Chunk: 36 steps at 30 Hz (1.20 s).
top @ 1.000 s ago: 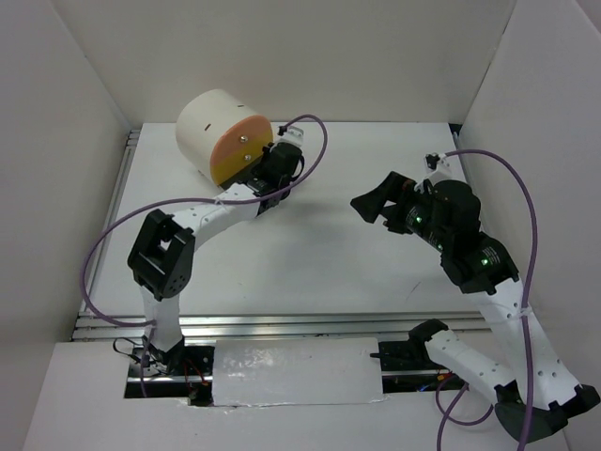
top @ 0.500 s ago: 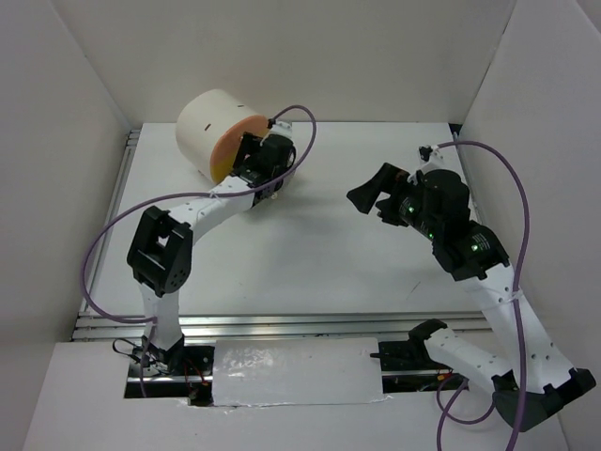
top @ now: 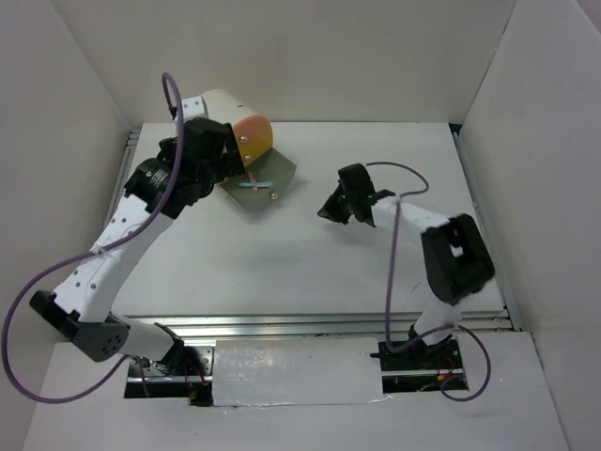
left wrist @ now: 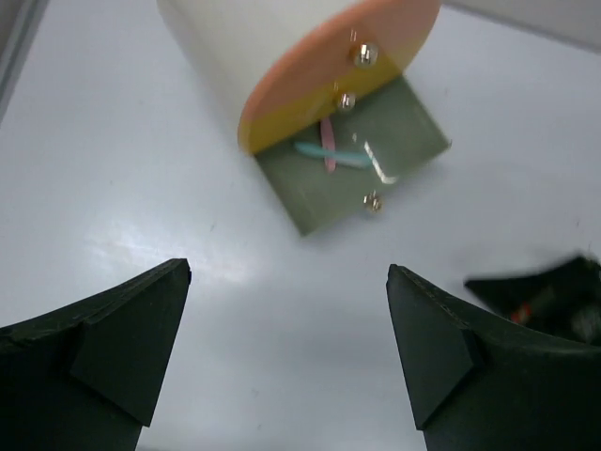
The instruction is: Organize the makeup
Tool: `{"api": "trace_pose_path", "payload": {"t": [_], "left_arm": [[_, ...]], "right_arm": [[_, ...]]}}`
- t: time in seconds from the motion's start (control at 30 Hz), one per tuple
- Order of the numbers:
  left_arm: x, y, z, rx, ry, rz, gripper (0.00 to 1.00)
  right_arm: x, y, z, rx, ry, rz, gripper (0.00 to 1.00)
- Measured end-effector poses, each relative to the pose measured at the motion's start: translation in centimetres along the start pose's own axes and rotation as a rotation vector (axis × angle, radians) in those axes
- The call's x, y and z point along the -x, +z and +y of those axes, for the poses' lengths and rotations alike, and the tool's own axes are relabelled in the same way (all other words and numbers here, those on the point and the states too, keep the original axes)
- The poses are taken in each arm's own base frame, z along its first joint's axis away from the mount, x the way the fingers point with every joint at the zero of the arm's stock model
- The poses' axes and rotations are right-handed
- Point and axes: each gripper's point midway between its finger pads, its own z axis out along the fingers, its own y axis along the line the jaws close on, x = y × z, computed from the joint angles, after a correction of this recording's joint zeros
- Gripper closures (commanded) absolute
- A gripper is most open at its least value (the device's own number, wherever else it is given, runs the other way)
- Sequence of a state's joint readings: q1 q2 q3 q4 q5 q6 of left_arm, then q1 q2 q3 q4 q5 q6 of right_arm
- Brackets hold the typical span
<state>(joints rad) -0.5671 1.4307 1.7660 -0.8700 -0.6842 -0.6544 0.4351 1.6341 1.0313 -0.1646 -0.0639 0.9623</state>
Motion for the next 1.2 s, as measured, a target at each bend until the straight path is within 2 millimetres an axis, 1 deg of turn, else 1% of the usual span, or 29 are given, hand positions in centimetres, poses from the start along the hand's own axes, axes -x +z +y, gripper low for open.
{"api": "trace_pose_path", "payload": {"t": [0.07,0.13,0.17,0.27,0.33,0.4,0.57,0.63,0.67,0.8,0.87,1.03,1.2], "left_arm": [[-2.2,-1.5,1.3,-0.031,0.022,0.080,0.00],[-4.5,-2.5,2.2,-0.053,0.035,0.150,0.01],[-5.6,-2.9,2.6,-0.063,0.040,0.185,0.01],[-8.5,-3.9,3.6,-0.084,0.041,0.267,0.00],[-9.4,-4.8,4.3,-0.097,0.032,0.291,0.01],[-9.8,-5.7,4.9,-0.111,0.011,0.298,0.01],[-9.2,-7.5,5.9,-0.129,-0.036,0.277,0.00],[-9.3,-7.6,6.1,-0.122,-0.038,0.284,0.01],[-9.5,-7.7,6.2,-0.117,-0.045,0.289,0.00],[-9.9,-7.8,6.2,-0.114,-0.048,0.306,0.00],[-10.0,-7.8,6.2,-0.118,-0.049,0.314,0.01],[-10.3,-8.0,5.8,-0.133,-0.065,0.333,0.01],[-10.5,-8.2,5.6,-0.148,-0.070,0.345,0.01]], "right_arm": [[-0.1,3.9,0.7,-0.048,0.031,0.046,1.00],[0.5,6.6,2.4,-0.050,0.044,0.059,1.00],[0.9,7.8,3.6,-0.037,0.052,0.063,1.00],[1.9,9.7,7.1,0.026,0.073,0.068,1.00],[1.8,10.5,8.3,0.066,0.088,0.091,1.00],[1.2,11.2,8.7,0.093,0.107,0.124,1.00],[-0.9,13.0,8.3,0.115,0.142,0.208,1.00],[-1.5,13.1,8.7,0.139,0.148,0.229,1.00],[-1.7,13.0,9.2,0.162,0.152,0.238,1.00],[-1.8,12.5,11.3,0.257,0.158,0.258,1.00],[-1.7,12.5,12.0,0.292,0.162,0.264,1.00],[-2.1,13.4,12.3,0.328,0.186,0.286,1.00],[-2.5,15.0,12.6,0.334,0.204,0.303,0.99]]}}
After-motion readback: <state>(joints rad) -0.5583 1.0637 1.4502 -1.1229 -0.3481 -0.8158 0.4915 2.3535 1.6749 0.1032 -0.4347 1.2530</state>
